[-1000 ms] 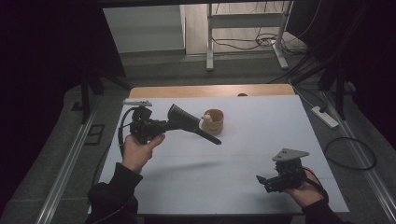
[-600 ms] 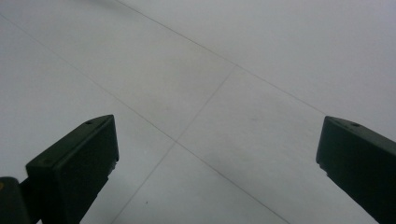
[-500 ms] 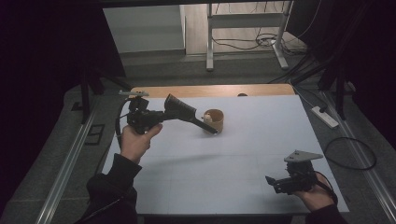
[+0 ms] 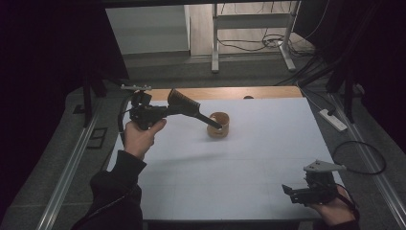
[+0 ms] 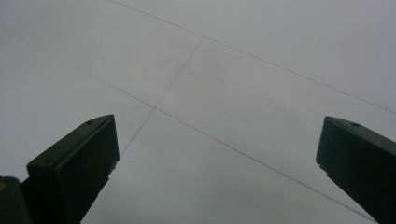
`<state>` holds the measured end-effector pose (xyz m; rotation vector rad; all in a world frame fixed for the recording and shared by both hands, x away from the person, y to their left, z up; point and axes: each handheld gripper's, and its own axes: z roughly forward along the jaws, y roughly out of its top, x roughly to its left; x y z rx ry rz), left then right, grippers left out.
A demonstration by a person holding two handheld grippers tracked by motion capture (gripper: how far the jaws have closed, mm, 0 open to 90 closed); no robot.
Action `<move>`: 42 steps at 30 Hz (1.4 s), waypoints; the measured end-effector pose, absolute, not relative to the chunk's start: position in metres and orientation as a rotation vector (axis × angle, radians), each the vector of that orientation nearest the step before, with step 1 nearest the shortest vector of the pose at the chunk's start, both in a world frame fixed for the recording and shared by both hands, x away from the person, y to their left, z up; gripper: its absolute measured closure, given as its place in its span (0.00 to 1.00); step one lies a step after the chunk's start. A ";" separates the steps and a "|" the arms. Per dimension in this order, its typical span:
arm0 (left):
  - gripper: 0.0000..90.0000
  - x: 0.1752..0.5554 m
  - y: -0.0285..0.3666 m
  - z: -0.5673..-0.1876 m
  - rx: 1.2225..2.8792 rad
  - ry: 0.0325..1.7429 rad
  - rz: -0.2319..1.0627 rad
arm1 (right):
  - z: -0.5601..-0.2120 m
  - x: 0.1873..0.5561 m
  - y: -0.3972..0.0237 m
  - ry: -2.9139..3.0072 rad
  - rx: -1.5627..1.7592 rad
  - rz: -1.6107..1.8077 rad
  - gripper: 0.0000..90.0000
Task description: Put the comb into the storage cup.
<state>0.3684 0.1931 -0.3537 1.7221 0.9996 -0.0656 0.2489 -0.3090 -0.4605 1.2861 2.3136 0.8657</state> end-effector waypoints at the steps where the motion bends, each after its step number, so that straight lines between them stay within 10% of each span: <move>1: 0.92 0.370 0.193 -0.352 1.724 1.001 -0.061 | -0.460 0.248 -0.310 2.310 1.292 0.874 0.00; 42: 0.92 0.428 0.163 -0.353 1.765 1.107 -0.001 | -0.456 0.234 -0.322 2.290 1.335 0.915 0.01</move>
